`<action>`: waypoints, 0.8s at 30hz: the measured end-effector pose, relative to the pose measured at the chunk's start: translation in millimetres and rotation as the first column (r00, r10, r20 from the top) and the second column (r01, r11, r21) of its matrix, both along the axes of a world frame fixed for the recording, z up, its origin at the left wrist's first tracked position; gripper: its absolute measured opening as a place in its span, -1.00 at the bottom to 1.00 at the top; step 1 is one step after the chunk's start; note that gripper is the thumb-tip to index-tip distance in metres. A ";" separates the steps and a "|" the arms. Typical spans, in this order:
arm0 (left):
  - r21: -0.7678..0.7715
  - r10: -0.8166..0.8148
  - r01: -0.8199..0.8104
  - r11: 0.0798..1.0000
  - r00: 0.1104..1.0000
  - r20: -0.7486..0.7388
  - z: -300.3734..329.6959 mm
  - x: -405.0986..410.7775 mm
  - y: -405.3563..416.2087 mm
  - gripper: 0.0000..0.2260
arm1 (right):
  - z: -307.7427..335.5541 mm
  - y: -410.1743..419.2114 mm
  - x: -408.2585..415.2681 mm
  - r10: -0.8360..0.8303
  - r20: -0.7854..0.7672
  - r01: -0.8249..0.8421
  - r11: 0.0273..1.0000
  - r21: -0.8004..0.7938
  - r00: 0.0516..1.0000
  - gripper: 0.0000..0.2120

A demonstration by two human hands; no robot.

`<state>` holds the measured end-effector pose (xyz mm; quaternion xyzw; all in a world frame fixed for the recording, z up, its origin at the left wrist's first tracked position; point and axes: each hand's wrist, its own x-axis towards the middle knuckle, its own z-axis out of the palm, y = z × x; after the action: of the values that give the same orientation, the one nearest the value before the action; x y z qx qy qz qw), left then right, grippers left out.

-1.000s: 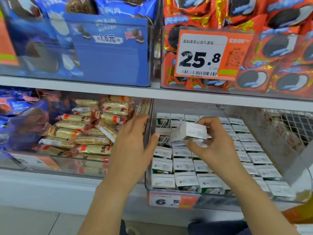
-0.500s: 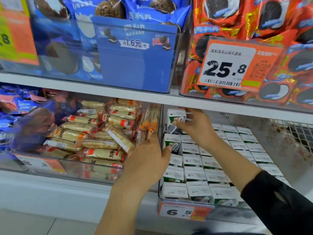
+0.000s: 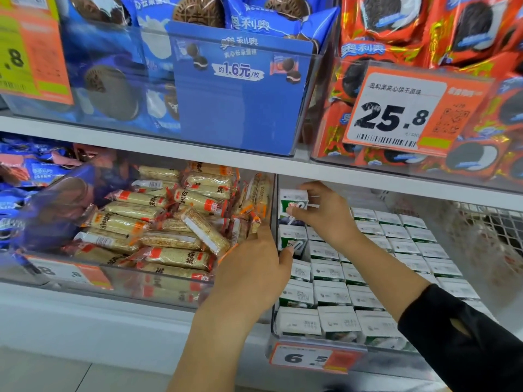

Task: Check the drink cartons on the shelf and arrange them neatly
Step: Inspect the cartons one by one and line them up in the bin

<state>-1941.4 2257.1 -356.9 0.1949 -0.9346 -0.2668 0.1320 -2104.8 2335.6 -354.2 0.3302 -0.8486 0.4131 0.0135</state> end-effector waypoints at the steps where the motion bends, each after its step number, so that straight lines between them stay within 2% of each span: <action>1: -0.004 0.002 -0.002 1.000 1.000 0.001 0.0 -0.3 0.1 -0.48 | -3.7 1.1 -1.1 0.002 0.009 -0.003 0.999 0.034 1.000 -0.60; 4: -0.012 0.000 0.000 1.000 1.000 -0.005 -0.5 -0.3 -0.2 -0.47 | -15.6 4.7 -6.0 0.033 -0.019 -0.029 0.979 0.201 0.999 -0.67; 8: -0.024 0.000 -0.001 1.000 0.999 -0.037 -1.4 0.4 0.1 -0.51 | -13.2 3.6 -16.5 0.027 -0.099 0.000 0.965 0.262 0.995 -0.86; 12: -0.044 0.012 -0.013 0.999 1.000 -0.023 -1.3 0.1 0.7 -0.51 | -1.5 -3.4 -29.2 0.040 -0.159 0.008 0.956 0.292 0.986 -0.85; 14: -0.041 0.010 -0.010 0.999 1.000 -0.021 -0.5 0.1 0.8 -0.51 | -0.8 -9.8 -34.4 0.053 -0.136 -0.004 0.941 0.338 0.989 -0.84; 20: -0.016 -0.004 0.004 1.000 1.000 -0.018 0.6 0.8 0.6 -0.49 | 2.8 -28.1 -43.4 0.064 -0.069 -0.016 0.836 0.549 0.996 -0.67; 24: -0.013 -0.010 0.010 1.000 1.000 -0.016 1.6 0.4 0.5 -0.52 | 10.4 -37.7 -46.6 0.100 -0.078 -0.017 0.716 0.698 0.992 -0.55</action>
<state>-1941.0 2257.6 -355.3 0.1870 -0.9362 -0.2628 0.1395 -2151.4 2298.0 -343.7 0.3599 -0.9286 0.0454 -0.0779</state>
